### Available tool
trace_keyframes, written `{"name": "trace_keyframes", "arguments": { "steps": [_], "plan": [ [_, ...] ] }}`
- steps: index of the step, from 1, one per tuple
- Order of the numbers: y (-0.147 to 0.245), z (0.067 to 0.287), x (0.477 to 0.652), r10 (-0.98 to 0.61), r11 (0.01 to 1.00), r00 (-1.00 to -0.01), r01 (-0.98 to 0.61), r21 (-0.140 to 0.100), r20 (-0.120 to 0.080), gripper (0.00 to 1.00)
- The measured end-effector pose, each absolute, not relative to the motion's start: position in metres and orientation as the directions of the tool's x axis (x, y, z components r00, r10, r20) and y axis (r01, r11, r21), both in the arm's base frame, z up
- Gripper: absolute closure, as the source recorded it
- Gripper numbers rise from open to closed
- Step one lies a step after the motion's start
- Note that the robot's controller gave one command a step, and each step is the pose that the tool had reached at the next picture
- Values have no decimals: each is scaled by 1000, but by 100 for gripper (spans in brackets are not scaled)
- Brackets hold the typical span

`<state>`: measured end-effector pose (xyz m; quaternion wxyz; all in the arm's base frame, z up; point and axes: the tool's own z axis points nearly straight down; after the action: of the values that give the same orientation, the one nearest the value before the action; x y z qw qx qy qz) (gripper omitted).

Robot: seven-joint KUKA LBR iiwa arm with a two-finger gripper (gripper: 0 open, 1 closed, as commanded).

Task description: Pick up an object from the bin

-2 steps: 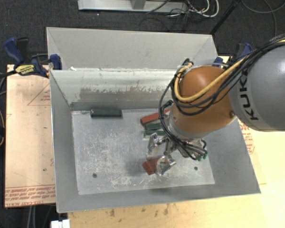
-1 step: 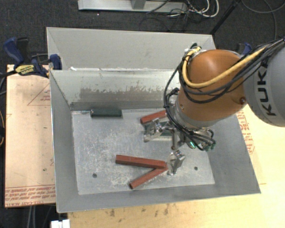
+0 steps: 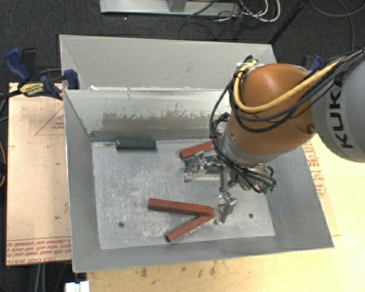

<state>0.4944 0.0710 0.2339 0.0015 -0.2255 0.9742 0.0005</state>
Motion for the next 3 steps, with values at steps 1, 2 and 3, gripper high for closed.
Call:
{"name": "trace_keyframes", "arguments": {
  "steps": [1, 2, 3],
  "plan": [
    [83, 179, 490, -403, 915, -915, -403, -1, -7, 0],
    [91, 84, 527, -386, 922, -922, -386, -1, -20, 100],
    [91, 84, 527, -386, 923, -922, -386, -1, -20, 100]
  ]
}}
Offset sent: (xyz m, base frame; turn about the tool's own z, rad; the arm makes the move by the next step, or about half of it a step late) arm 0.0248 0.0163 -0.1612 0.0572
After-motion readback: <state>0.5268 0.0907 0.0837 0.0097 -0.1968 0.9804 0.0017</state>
